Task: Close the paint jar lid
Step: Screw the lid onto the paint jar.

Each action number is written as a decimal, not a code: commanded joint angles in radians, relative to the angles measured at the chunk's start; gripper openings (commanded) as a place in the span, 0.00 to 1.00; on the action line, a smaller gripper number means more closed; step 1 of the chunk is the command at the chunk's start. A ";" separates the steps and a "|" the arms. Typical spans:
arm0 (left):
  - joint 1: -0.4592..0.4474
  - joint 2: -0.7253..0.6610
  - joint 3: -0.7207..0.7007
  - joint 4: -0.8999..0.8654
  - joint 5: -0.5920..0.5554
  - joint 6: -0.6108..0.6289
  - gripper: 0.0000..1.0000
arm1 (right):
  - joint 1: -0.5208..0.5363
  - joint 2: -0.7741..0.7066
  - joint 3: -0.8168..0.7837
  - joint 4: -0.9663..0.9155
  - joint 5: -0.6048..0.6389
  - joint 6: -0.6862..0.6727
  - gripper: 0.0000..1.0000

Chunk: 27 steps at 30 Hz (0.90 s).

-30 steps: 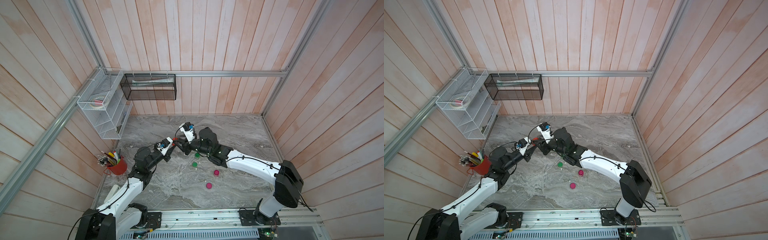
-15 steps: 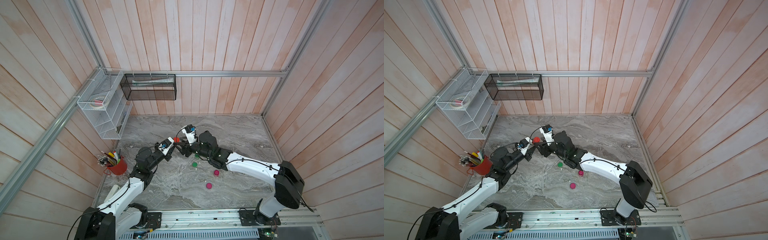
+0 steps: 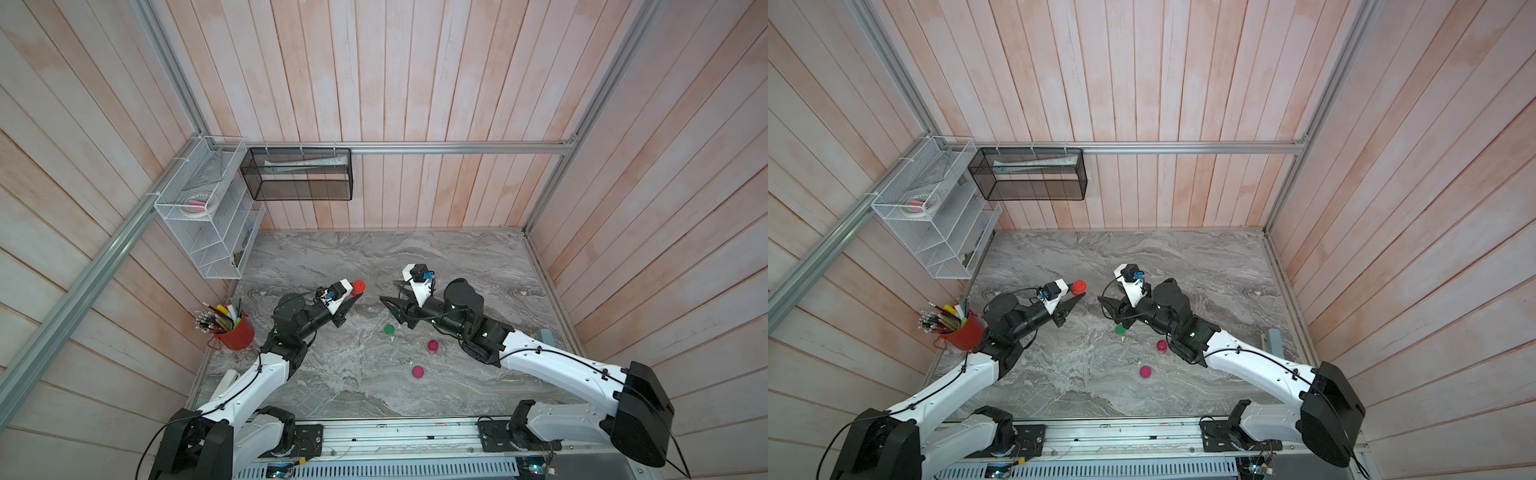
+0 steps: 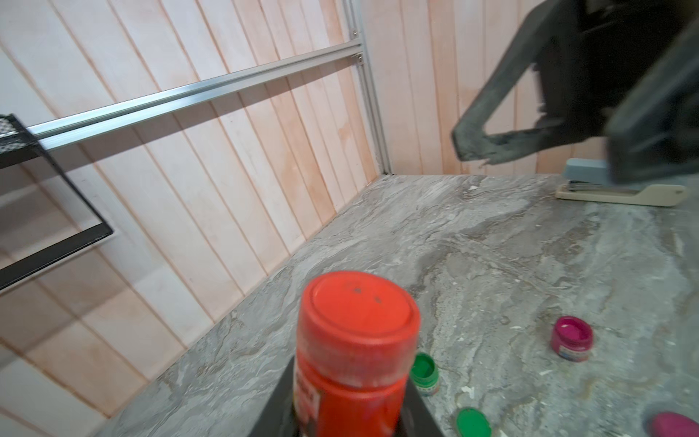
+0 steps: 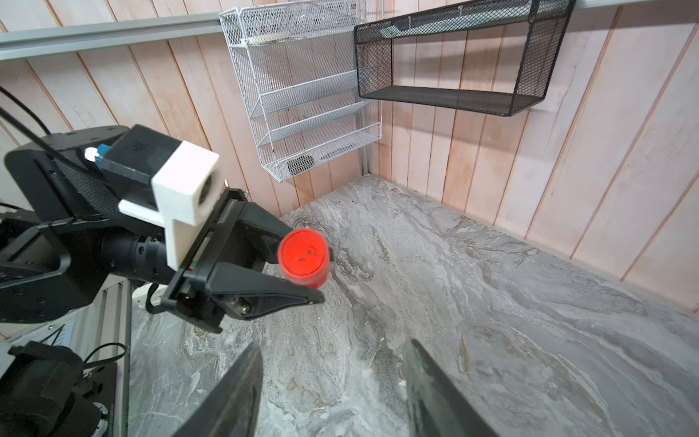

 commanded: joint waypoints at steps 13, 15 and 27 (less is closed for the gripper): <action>-0.008 0.080 0.070 0.018 0.399 -0.079 0.27 | -0.111 0.031 0.109 -0.081 -0.376 -0.268 0.52; -0.009 0.088 0.074 0.018 0.417 -0.087 0.27 | -0.111 0.055 0.132 -0.108 -0.404 -0.286 0.51; -0.012 0.093 0.078 0.011 0.416 -0.082 0.27 | -0.102 0.122 0.176 -0.132 -0.505 -0.279 0.49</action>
